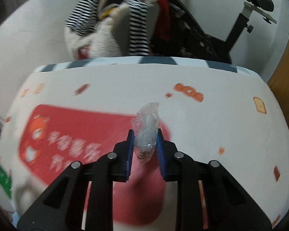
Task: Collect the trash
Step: 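Grasp the clear plastic bag with the right tool while the left tool holds the wrapper, then lower the wrapper and plastic bag into the brown bin and open both tools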
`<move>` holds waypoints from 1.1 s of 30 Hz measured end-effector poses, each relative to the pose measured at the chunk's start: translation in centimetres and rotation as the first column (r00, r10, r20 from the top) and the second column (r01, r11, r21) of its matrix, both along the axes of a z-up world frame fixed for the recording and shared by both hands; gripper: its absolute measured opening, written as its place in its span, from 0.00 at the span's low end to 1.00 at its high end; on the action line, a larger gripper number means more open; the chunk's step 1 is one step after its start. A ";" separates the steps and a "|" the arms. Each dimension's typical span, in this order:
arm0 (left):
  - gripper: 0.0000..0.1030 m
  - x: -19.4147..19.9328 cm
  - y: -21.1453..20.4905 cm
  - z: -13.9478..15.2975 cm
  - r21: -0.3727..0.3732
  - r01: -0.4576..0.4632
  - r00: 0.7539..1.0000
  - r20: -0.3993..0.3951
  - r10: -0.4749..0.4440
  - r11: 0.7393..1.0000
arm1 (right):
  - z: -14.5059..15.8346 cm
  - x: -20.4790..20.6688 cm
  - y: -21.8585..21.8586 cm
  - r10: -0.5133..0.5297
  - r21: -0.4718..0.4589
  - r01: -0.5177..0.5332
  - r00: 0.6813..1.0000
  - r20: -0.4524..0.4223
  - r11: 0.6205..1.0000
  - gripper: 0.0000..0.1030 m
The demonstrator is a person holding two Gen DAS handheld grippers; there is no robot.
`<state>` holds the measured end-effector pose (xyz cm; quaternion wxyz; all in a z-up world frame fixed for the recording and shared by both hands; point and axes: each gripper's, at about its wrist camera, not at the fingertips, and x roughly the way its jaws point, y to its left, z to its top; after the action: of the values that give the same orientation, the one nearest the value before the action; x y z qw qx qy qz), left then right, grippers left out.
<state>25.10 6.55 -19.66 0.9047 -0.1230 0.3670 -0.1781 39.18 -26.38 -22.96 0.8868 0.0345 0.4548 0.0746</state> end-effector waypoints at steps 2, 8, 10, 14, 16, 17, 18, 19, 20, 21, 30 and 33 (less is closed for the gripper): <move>0.31 -1.3 -0.1 0.3 0.000 -0.001 1.000 0.003 0.001 1.000 | 1.0 -2.1 0.6 0.014 0.029 -0.014 1.000 0.023 0.999 0.24; 0.31 -5.8 -0.3 1.4 0.015 0.006 1.000 0.005 -0.006 1.000 | 3.5 -9.6 2.9 0.049 0.094 -0.060 0.992 0.115 0.994 0.24; 0.31 -7.1 -0.3 1.8 0.023 0.008 1.000 0.005 -0.008 1.000 | 4.0 -11.5 3.3 0.051 0.114 -0.066 0.990 0.129 0.991 0.24; 0.31 -10.0 -0.5 2.4 0.043 0.020 1.000 0.009 -0.020 0.999 | 5.5 -16.2 4.3 0.066 0.152 -0.089 0.986 0.152 0.984 0.24; 0.31 -11.5 -0.7 2.5 0.054 0.031 0.999 0.009 -0.031 0.998 | 5.9 -17.7 4.7 0.074 0.156 -0.099 0.984 0.159 0.983 0.24; 0.31 -12.1 -0.8 2.5 0.058 0.036 0.999 0.006 -0.037 0.998 | 6.2 -18.7 4.9 0.081 0.161 -0.108 0.983 0.164 0.981 0.24; 0.31 -12.8 -1.0 2.5 0.062 0.042 0.999 0.002 -0.043 0.997 | 6.4 -19.7 5.1 0.084 0.164 -0.112 0.982 0.167 0.980 0.24; 0.31 -13.3 -1.1 2.5 0.066 0.047 0.999 -0.001 -0.047 0.997 | 6.6 -20.9 5.4 0.088 0.171 -0.117 0.981 0.171 0.978 0.24; 0.31 -13.9 -1.2 2.5 0.070 0.052 0.999 -0.003 -0.052 0.996 | 6.6 -21.2 5.5 0.089 0.172 -0.119 0.981 0.170 0.978 0.24; 0.31 -14.6 -1.3 2.4 0.075 0.057 0.998 -0.008 -0.056 0.996 | 6.7 -21.9 5.6 0.091 0.175 -0.121 0.981 0.169 0.977 0.24; 0.31 -19.3 -2.1 2.3 0.089 0.074 0.997 -0.014 -0.073 0.993 | 6.4 -27.2 5.4 0.106 0.259 -0.141 0.984 0.146 0.956 0.24; 0.31 -20.6 -2.4 2.0 0.092 0.080 0.997 -0.020 -0.078 0.993 | 5.9 -29.0 5.3 0.111 0.254 -0.143 0.985 0.134 0.957 0.24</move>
<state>4.46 4.17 -17.69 0.8987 -0.0675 0.3868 -0.1954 10.15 -21.12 -17.10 0.8931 0.1179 0.3888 0.1931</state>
